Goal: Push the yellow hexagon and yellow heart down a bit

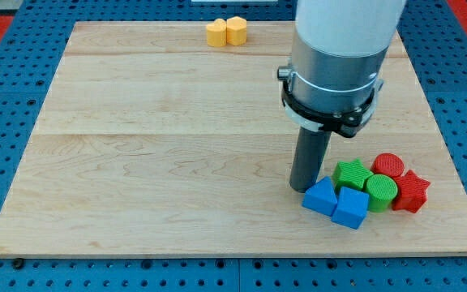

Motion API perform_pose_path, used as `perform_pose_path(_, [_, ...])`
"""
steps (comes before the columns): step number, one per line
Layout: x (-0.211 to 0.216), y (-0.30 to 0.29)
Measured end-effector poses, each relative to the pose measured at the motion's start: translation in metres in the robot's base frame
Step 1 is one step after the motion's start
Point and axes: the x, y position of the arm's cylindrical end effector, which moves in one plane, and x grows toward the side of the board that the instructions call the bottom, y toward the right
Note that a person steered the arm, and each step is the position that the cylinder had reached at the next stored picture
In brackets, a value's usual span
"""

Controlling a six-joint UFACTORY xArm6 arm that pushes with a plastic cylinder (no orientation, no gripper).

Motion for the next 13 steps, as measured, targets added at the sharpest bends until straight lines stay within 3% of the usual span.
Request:
perform_pose_path(2, [0.000, 0.009])
perform_pose_path(3, [-0.034, -0.041])
perform_pose_path(4, [-0.117, -0.053])
perform_pose_path(6, [-0.269, -0.004])
perform_pose_path(7, [-0.340, -0.008])
perform_pose_path(11, [-0.340, -0.082])
perform_pose_path(13, [-0.338, -0.090])
